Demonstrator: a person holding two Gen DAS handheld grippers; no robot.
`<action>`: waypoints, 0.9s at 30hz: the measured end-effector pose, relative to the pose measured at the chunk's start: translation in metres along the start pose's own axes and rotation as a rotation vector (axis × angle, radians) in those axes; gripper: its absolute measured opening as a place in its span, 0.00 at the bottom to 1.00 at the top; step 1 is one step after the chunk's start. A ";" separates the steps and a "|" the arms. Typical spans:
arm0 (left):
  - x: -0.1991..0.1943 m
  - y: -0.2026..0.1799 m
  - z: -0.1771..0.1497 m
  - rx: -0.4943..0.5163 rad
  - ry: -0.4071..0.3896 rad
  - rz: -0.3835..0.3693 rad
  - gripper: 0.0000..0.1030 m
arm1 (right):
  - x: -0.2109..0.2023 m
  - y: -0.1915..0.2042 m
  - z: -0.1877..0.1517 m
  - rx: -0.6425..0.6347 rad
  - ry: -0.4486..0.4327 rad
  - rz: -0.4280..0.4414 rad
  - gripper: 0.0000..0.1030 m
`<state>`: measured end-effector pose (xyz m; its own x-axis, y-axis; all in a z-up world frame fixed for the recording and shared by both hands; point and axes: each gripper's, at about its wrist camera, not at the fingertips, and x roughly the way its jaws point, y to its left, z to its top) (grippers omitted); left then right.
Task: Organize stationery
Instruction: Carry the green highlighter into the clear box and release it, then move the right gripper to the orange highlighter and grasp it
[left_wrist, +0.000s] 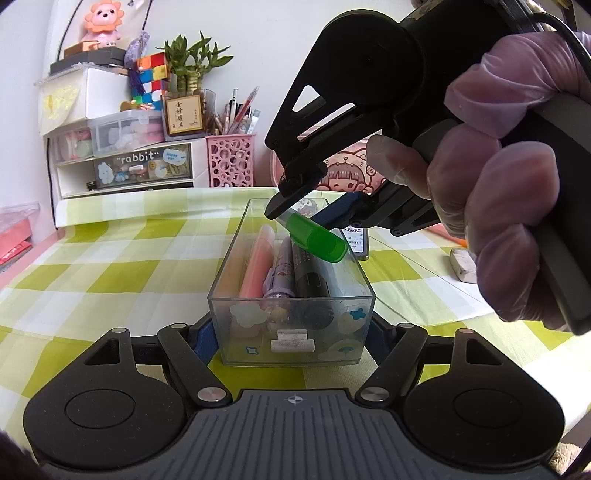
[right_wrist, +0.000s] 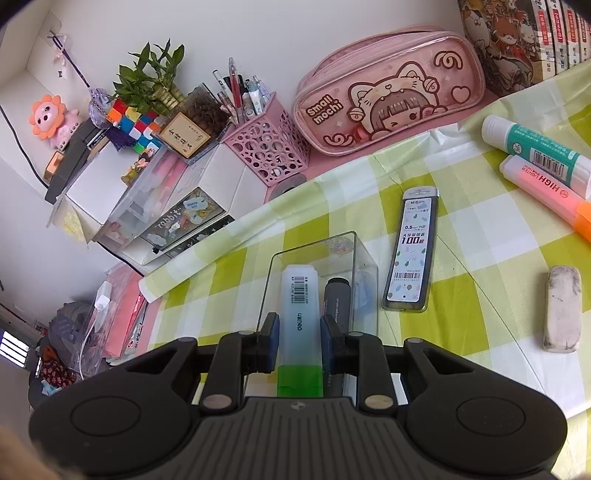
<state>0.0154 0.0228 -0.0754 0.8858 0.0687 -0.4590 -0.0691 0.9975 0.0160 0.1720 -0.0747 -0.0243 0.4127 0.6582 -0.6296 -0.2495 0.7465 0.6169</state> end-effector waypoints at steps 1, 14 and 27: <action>0.000 0.000 0.000 0.001 0.000 0.000 0.72 | 0.002 0.001 0.000 -0.004 0.015 0.013 0.48; 0.001 -0.001 0.000 0.000 0.000 -0.001 0.72 | -0.018 0.003 -0.003 -0.043 -0.025 0.050 0.56; 0.001 -0.001 0.000 0.000 0.000 -0.001 0.72 | -0.065 -0.040 -0.001 -0.053 -0.237 -0.151 0.74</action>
<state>0.0161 0.0223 -0.0754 0.8857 0.0676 -0.4592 -0.0681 0.9976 0.0155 0.1542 -0.1474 -0.0092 0.6405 0.5025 -0.5807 -0.2121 0.8425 0.4951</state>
